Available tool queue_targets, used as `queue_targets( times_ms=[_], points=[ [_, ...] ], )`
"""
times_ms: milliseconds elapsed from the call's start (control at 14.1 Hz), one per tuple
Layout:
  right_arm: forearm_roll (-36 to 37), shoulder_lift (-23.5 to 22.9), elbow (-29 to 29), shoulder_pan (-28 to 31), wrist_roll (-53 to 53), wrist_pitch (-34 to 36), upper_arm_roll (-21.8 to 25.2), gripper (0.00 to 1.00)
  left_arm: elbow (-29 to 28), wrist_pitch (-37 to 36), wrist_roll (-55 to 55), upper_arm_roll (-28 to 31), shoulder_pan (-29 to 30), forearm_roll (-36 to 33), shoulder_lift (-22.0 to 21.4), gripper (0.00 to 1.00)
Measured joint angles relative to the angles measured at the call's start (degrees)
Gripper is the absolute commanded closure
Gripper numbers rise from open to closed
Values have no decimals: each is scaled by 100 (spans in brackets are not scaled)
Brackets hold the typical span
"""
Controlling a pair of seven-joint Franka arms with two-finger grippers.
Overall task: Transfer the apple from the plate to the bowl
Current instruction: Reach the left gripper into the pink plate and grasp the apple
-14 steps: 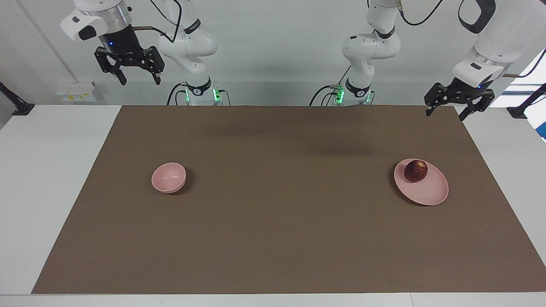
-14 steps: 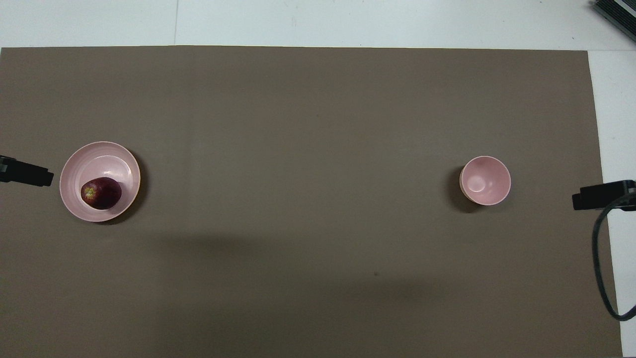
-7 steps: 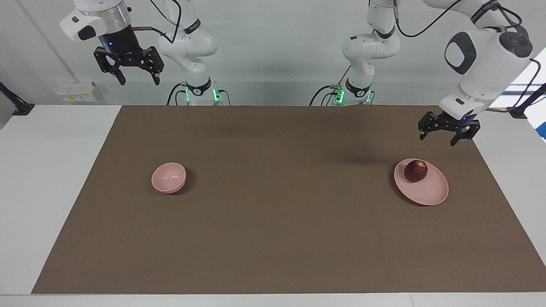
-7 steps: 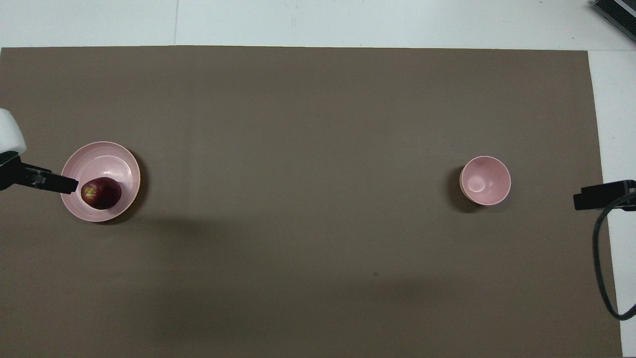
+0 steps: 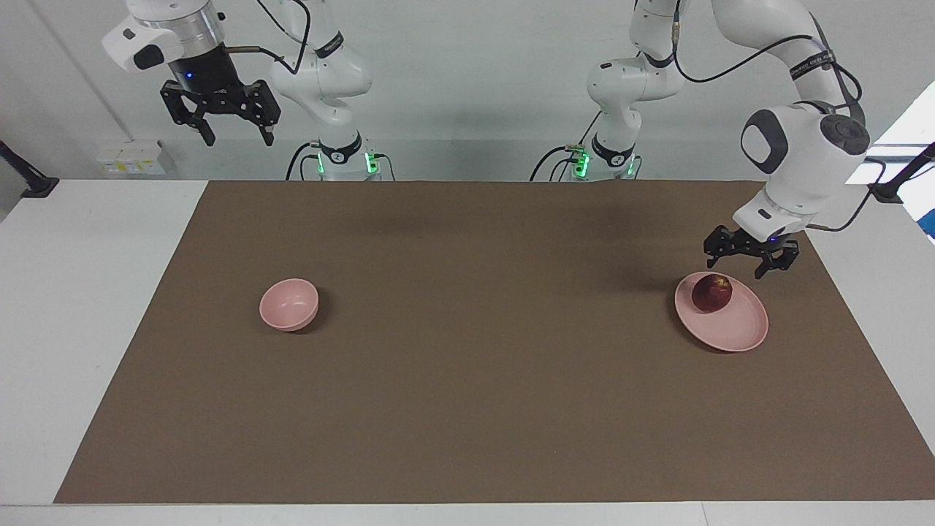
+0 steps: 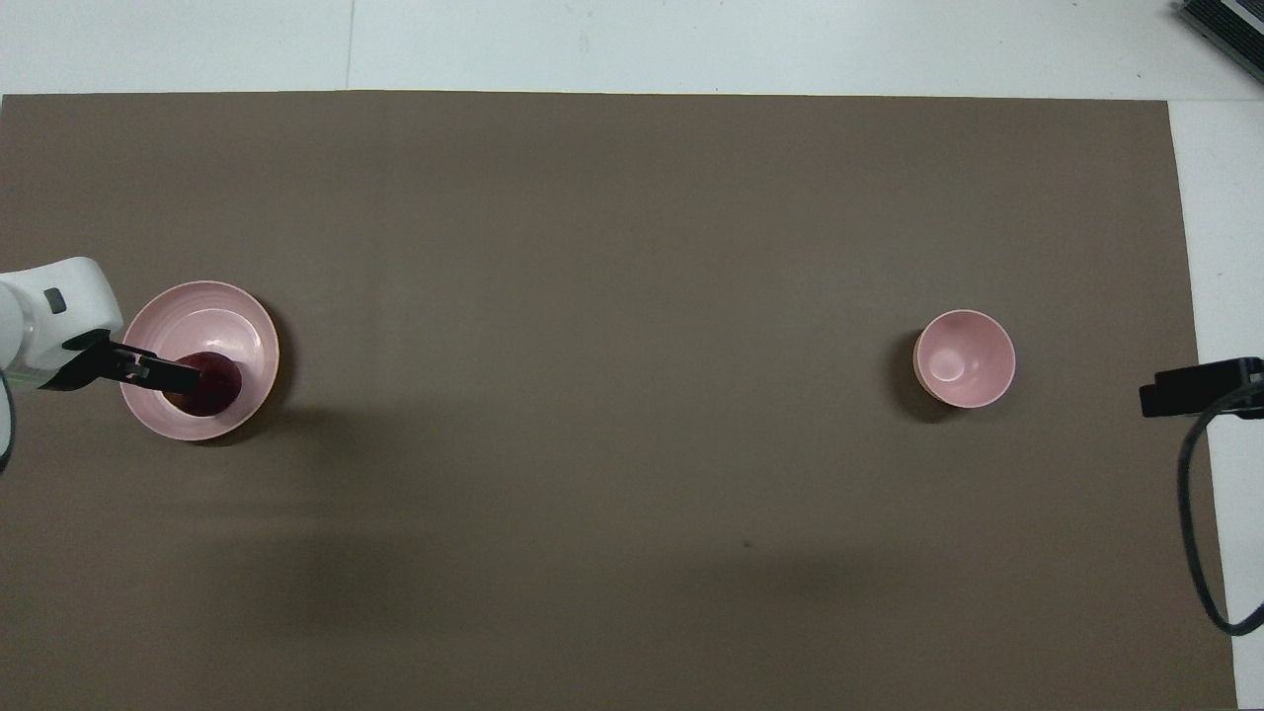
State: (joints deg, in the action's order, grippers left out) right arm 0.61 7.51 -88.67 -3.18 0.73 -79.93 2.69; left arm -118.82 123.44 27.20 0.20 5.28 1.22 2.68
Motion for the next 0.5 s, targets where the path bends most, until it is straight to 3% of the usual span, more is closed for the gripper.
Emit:
queue_targets(
  times_ms=[496],
  points=[
    [0,0,0,3,0,0,1,0,-365,838,496,13,198,143,356,0]
  ],
)
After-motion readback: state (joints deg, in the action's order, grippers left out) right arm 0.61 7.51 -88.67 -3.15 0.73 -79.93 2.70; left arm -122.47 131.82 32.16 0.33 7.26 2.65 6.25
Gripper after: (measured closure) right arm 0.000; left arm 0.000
